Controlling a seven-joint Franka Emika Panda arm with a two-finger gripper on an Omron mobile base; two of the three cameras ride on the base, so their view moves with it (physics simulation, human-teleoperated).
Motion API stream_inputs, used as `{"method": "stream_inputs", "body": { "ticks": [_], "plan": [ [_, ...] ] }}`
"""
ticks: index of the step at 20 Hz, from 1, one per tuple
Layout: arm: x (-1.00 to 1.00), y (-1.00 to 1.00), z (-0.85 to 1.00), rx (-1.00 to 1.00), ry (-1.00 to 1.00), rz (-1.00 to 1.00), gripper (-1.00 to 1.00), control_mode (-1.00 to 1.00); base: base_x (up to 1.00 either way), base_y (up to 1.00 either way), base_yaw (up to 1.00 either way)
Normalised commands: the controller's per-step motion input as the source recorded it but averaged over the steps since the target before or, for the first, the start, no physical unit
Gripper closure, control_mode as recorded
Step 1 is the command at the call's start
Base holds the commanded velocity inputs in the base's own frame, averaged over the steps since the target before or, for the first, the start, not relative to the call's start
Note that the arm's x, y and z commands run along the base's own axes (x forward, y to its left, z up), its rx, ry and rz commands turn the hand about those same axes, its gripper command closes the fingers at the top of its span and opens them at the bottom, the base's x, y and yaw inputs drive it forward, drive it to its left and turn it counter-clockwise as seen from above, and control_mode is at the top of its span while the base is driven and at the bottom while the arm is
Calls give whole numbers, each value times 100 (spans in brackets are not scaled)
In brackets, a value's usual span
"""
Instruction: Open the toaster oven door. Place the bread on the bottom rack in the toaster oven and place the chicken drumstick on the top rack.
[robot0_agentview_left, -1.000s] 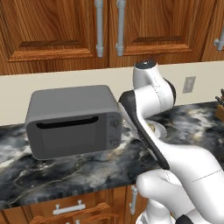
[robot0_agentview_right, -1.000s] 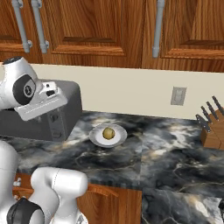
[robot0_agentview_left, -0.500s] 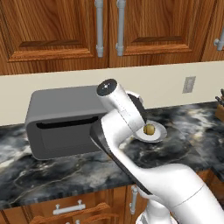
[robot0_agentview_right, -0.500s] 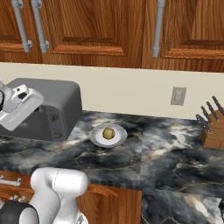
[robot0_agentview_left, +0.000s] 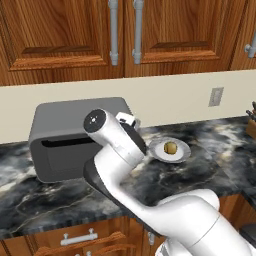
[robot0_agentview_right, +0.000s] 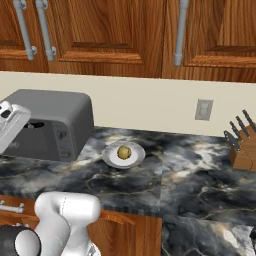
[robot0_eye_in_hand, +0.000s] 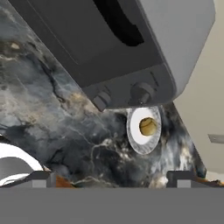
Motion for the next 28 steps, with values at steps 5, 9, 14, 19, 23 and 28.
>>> {"method": "stream_inputs", "body": {
  "ticks": [5,9,14,19,23,28],
  "plan": [
    [22,66,-11,-19,-12,1,-100,-100,0,0,0],
    [22,68,-4,-27,-18,0,-100,-100,0,0,0],
    [27,68,0,-31,-10,0,-100,-100,0,0,0],
    [34,44,0,-10,1,0,-100,-100,0,0,0],
    [29,15,-9,0,3,5,-100,-100,0,0,0],
    [33,7,-25,0,3,14,-100,-100,0,0,0]
  ]
}}
